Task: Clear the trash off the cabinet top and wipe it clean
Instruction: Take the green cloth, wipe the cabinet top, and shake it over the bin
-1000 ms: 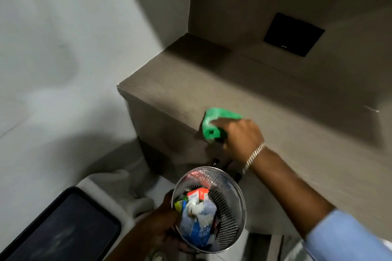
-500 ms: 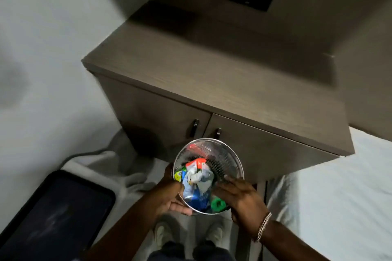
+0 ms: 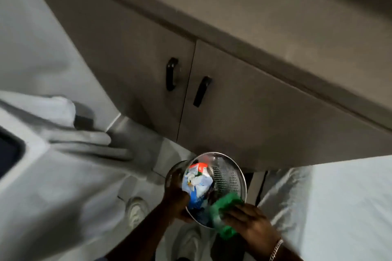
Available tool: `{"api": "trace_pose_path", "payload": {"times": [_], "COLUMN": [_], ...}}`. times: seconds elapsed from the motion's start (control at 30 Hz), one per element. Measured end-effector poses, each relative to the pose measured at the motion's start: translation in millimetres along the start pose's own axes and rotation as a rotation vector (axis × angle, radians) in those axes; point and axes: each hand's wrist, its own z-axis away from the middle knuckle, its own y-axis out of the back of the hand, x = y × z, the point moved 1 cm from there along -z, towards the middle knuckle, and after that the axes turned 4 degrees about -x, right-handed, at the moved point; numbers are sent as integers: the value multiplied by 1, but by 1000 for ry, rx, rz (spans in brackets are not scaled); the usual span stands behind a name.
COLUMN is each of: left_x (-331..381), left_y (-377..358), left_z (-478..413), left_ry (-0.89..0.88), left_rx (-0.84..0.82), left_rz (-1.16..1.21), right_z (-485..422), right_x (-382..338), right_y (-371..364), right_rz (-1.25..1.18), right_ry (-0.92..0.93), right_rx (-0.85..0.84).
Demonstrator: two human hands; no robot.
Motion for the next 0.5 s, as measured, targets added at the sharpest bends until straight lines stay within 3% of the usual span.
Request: {"api": "trace_pose_path", "payload": {"times": [0.1, 0.17, 0.4, 0.5], "left_x": [-61, -100, -162, -163], "left_y": [-19, -23, -50, -59], "left_z": [-75, -123, -195, -193], "left_ry": [40, 2, 24, 64], "left_rx": [45, 47, 56, -35], "left_rz": [33, 95, 215, 235], "right_z": [1, 7, 3, -3], "right_x": [32, 46, 64, 64], "right_y": [-62, -111, -223, -234], "right_rz": [-135, -319, -630, -838], "right_ry": [-91, -227, -874, -975], "right_rx": [-116, -88, 370, 436]}}
